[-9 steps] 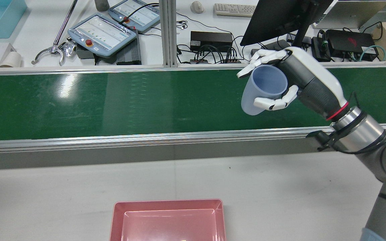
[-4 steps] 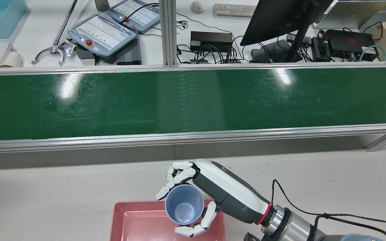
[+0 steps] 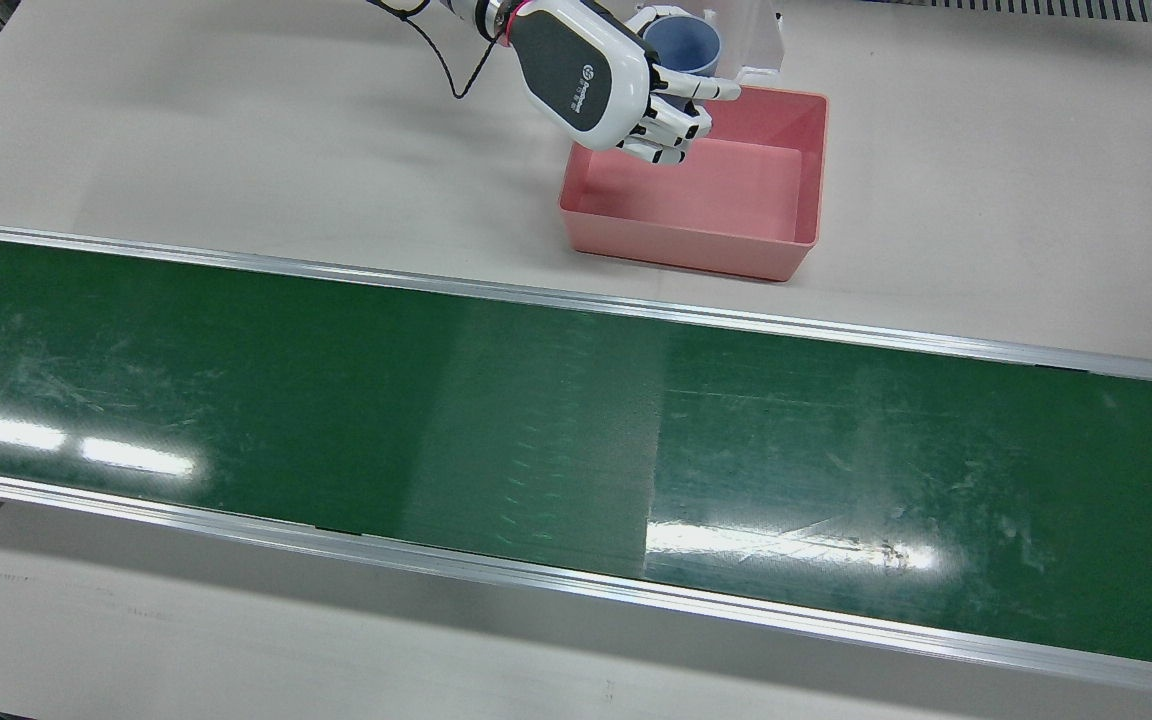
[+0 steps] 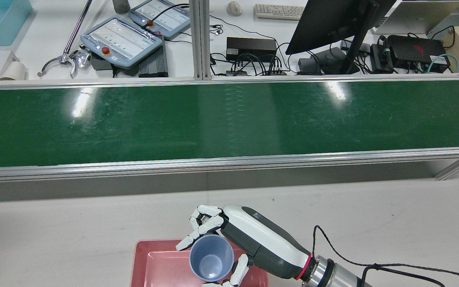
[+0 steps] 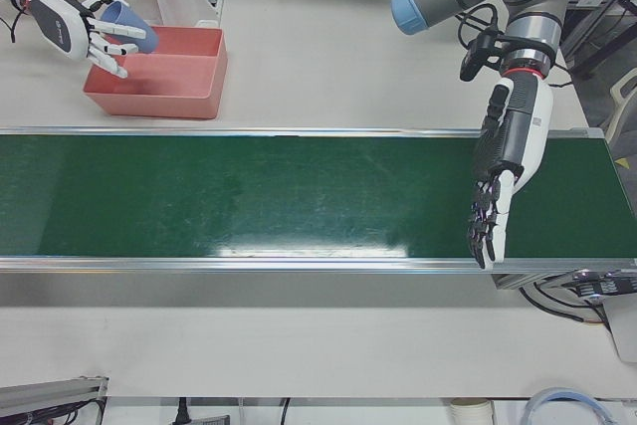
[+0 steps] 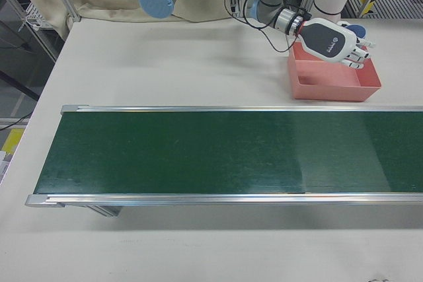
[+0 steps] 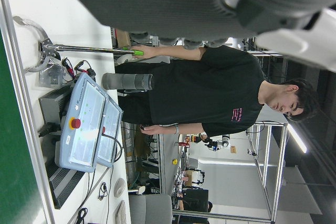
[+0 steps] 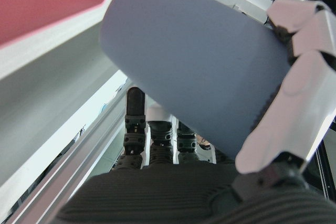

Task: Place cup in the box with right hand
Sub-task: 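Lower the cup into the pink tray and open the right hand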

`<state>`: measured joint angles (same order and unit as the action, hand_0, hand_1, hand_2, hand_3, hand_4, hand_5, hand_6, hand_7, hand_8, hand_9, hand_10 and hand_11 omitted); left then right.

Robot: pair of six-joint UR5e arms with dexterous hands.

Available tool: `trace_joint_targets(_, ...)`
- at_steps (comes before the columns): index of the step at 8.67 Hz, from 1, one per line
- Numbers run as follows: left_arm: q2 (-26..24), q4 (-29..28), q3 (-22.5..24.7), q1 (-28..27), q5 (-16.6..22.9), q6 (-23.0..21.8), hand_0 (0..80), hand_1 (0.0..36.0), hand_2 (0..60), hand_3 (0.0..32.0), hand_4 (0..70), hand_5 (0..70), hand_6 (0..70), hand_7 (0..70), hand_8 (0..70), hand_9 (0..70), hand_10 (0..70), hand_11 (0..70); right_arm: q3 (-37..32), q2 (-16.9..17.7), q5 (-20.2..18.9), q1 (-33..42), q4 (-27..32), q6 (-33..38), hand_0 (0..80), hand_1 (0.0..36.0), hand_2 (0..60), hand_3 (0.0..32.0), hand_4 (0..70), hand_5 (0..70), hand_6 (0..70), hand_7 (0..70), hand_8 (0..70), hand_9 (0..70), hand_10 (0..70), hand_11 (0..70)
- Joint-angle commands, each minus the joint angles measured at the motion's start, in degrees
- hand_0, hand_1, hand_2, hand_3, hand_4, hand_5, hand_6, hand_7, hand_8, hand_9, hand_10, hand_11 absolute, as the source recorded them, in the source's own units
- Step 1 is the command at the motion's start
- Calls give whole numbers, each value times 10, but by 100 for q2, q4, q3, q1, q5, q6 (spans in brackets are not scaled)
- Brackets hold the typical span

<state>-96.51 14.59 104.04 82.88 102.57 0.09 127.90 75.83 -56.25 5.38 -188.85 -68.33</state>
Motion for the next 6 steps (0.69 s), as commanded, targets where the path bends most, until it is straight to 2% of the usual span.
trace_joint_targets(1,1,0,-7,0,0,0,0,0,0,0,0,0,0,0,0,0,0,0,-37,2,0,-37,50,21,445,86,112,0,189,27,47,160,0,18,41,70)
trace_joint_targets(2,1,0,-7,0,0,0,0,0,0,0,0,0,0,0,0,0,0,0,-37,-6,0,-46,50,21,428,108,193,0,168,28,51,179,0,23,43,74)
trace_joint_targets(3,1,-9,-7,0,0,0,0,0,0,0,0,0,0,0,0,0,0,0,-37,2,0,-37,50,21,453,82,88,0,206,29,53,192,0,30,45,76)
trace_joint_targets(4,1,-9,-7,0,0,0,0,0,0,0,0,0,0,0,0,0,0,0,-37,-6,0,-37,50,21,462,76,60,0,219,30,55,199,1,35,45,77)
trace_joint_targets(5,1,-9,-7,0,9,0,0,0,0,0,0,0,0,0,0,0,0,0,-37,-6,0,-37,50,21,455,86,100,0,209,30,57,210,1,43,46,78)
trace_joint_targets(6,1,-9,-7,0,0,0,0,0,0,0,0,0,0,0,0,0,0,0,-37,-6,0,-37,50,21,433,114,209,0,174,31,59,217,1,49,47,80)
